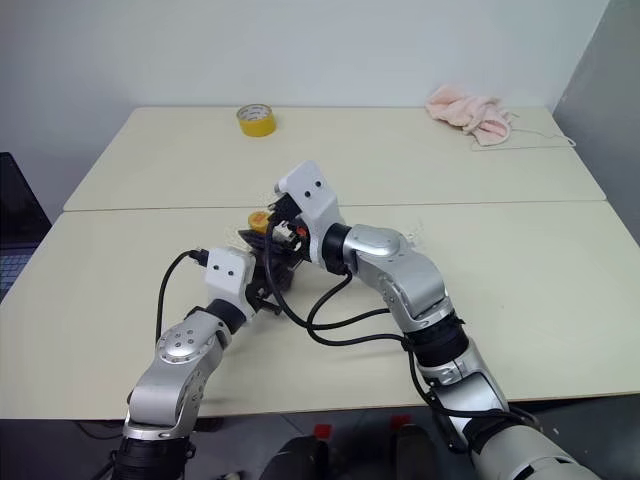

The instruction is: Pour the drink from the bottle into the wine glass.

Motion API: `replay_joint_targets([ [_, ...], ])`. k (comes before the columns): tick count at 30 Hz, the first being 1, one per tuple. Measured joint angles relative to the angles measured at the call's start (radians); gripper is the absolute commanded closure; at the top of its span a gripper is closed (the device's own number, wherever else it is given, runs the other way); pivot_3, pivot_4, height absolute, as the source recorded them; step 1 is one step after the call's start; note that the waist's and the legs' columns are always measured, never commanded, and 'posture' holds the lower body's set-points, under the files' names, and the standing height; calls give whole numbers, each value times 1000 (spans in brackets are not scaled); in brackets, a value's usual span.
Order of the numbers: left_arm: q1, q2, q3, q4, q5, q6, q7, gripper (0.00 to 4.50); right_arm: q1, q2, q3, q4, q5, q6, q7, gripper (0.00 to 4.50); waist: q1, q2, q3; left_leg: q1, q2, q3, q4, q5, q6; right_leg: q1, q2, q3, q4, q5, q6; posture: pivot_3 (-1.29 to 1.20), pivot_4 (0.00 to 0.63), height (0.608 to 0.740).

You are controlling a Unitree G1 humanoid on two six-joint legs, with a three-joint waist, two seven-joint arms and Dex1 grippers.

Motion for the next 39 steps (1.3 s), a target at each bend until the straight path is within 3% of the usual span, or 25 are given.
replay_joint_targets([
  [3, 0, 0, 0, 0, 0, -1, 0, 3602, 0, 0, 2, 1, -4, -5, 1, 3140, 0, 0, 0, 0, 0, 0, 0, 0, 0, 0, 0, 0, 0, 0, 0, 0, 150, 740],
  [4, 0, 0, 0, 0, 0, -1, 0, 3602, 0, 0, 3, 1, -5, -7, 1, 3269, 0, 0, 0, 0, 0, 0, 0, 0, 0, 0, 0, 0, 0, 0, 0, 0, 150, 740],
  [9, 0, 0, 0, 0, 0, -3, 1, 3602, 1, 0, 4, 7, -6, -22, 4, 3269, 0, 0, 0, 0, 0, 0, 0, 0, 0, 0, 0, 0, 0, 0, 0, 0, 150, 740],
  [19, -3, -1, 1, -1, 0, -23, 1, 3629, 83, 28, -12, 64, -3, -241, 70, 3269, 0, 0, 0, 0, 0, 0, 0, 0, 0, 0, 0, 0, 0, 0, 0, 0, 150, 740],
  [39, 5, -1, 0, 0, 0, -23, 2, 3637, 117, 123, -101, 73, 119, -205, 49, 3279, 0, 0, 0, 0, 0, 0, 0, 0, 0, 0, 0, 0, 0, 0, 0, 0, 150, 740],
])
